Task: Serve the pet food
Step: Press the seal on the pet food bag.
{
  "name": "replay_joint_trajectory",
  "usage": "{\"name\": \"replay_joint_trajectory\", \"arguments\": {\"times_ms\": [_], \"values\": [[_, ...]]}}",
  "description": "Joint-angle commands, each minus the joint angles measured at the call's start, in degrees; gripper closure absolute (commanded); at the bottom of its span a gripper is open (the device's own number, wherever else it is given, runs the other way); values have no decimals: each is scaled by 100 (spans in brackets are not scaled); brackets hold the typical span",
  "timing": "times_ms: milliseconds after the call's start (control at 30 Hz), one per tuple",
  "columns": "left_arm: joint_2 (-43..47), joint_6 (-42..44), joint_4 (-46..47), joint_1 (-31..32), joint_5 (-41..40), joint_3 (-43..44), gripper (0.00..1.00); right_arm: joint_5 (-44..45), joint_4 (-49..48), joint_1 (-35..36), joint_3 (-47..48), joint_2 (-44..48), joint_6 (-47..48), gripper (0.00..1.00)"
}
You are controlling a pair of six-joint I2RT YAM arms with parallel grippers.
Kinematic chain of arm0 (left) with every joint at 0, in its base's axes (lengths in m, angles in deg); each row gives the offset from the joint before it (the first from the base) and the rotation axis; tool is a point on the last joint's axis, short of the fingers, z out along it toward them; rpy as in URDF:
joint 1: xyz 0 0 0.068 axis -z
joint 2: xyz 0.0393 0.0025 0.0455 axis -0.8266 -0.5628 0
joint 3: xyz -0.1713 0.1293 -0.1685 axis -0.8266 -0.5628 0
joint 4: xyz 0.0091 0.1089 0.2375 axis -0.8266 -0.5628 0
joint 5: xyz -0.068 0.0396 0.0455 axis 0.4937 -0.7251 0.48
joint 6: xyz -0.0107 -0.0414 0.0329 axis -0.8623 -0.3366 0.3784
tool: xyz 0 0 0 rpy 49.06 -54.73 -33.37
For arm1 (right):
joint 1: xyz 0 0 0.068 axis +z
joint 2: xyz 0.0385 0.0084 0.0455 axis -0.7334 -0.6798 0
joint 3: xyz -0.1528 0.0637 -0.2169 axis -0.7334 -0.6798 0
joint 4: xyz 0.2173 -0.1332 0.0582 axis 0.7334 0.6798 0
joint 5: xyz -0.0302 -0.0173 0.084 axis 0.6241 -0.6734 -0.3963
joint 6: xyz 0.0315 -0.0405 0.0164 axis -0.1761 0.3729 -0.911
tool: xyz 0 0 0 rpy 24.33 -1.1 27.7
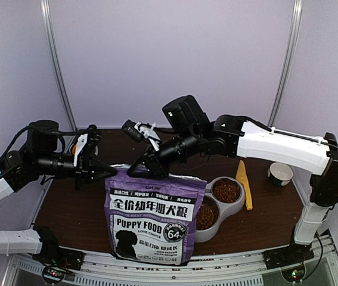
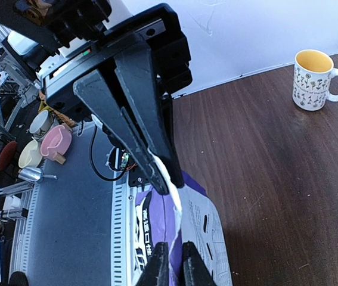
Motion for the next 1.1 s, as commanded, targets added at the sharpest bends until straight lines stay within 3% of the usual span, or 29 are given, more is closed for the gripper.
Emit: {"name": "replay_joint_trajectory", "arguments": {"times_ms": [0, 100, 433, 1067], "values": [[47, -20, 800, -26, 202, 164, 100, 17, -142, 115, 218, -266, -12, 94], [62, -20, 800, -29, 202, 160, 100, 2, -128, 134, 291, -337, 8, 100], [239, 6, 787, -32, -2, 139, 100, 578, 426, 134, 247, -143, 343, 100], [404, -7, 865, -172, -289, 66, 100, 1214, 1526, -209, -1339, 1240, 655, 100]]}}
